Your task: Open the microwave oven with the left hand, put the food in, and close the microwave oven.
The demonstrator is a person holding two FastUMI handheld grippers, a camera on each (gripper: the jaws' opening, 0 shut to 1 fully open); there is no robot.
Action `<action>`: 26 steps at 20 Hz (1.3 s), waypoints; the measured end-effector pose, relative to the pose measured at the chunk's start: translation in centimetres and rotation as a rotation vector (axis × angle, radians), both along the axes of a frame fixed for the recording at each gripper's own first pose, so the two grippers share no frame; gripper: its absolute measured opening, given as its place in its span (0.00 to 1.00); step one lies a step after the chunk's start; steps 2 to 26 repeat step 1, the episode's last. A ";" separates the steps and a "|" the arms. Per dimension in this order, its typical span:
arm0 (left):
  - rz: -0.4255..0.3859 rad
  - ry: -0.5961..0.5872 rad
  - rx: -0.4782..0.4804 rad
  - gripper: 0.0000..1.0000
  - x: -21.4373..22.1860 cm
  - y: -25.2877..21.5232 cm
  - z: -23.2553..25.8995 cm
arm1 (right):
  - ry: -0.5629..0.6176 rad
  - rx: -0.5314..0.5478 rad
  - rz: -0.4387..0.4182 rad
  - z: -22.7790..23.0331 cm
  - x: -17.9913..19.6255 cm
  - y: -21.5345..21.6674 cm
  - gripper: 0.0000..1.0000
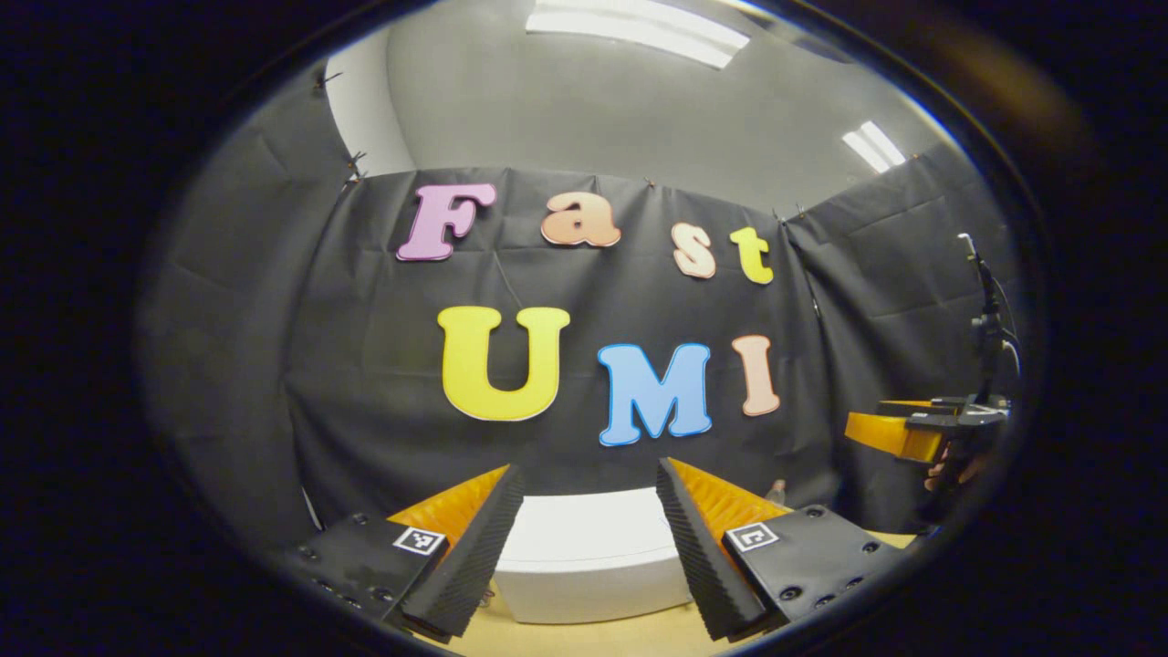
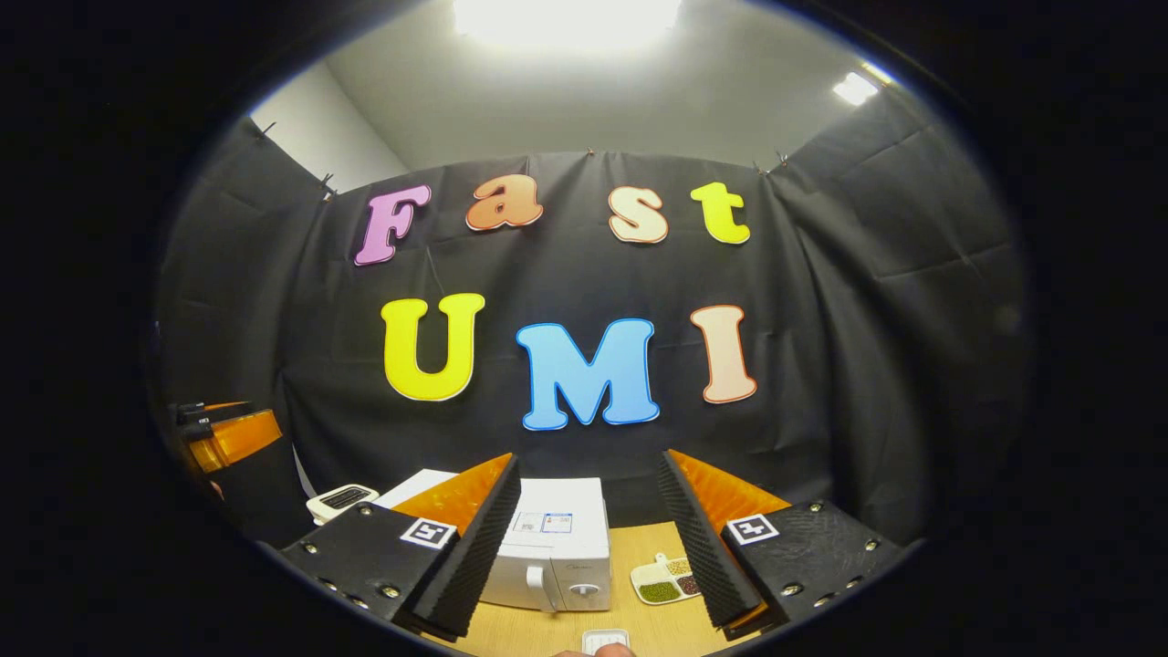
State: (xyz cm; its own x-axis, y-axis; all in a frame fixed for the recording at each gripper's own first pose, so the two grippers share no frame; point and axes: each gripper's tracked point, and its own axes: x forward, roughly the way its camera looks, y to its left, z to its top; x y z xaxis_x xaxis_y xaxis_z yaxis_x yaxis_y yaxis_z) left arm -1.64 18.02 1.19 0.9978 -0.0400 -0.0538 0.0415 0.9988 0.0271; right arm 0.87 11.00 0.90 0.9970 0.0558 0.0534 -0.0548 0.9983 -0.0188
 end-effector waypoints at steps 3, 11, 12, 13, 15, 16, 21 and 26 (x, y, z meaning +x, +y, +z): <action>-0.007 -0.002 -0.002 0.97 -0.3 0.3 0.0 | -0.002 -0.001 -0.007 0.0 -0.5 0.4 0.92; -0.007 -0.002 -0.002 0.97 -0.3 0.3 0.0 | -0.002 -0.001 -0.007 0.0 -0.5 0.4 0.92; -0.007 -0.002 -0.002 0.97 -0.3 0.3 0.0 | -0.002 -0.001 -0.007 0.0 -0.5 0.4 0.92; -0.007 -0.002 -0.002 0.97 -0.3 0.3 0.0 | -0.002 -0.001 -0.007 0.0 -0.5 0.4 0.92; -0.007 -0.002 -0.002 0.97 -0.3 0.3 0.0 | -0.002 -0.001 -0.007 0.0 -0.5 0.4 0.92; -0.007 -0.002 -0.002 0.97 -0.3 0.3 0.0 | -0.002 -0.001 -0.007 0.0 -0.5 0.4 0.92; -0.007 -0.002 -0.002 0.97 -0.3 0.3 0.0 | -0.002 -0.001 -0.007 0.0 -0.5 0.4 0.92; -0.007 -0.002 -0.002 0.97 -0.3 0.3 0.0 | -0.002 -0.001 -0.007 0.0 -0.5 0.4 0.92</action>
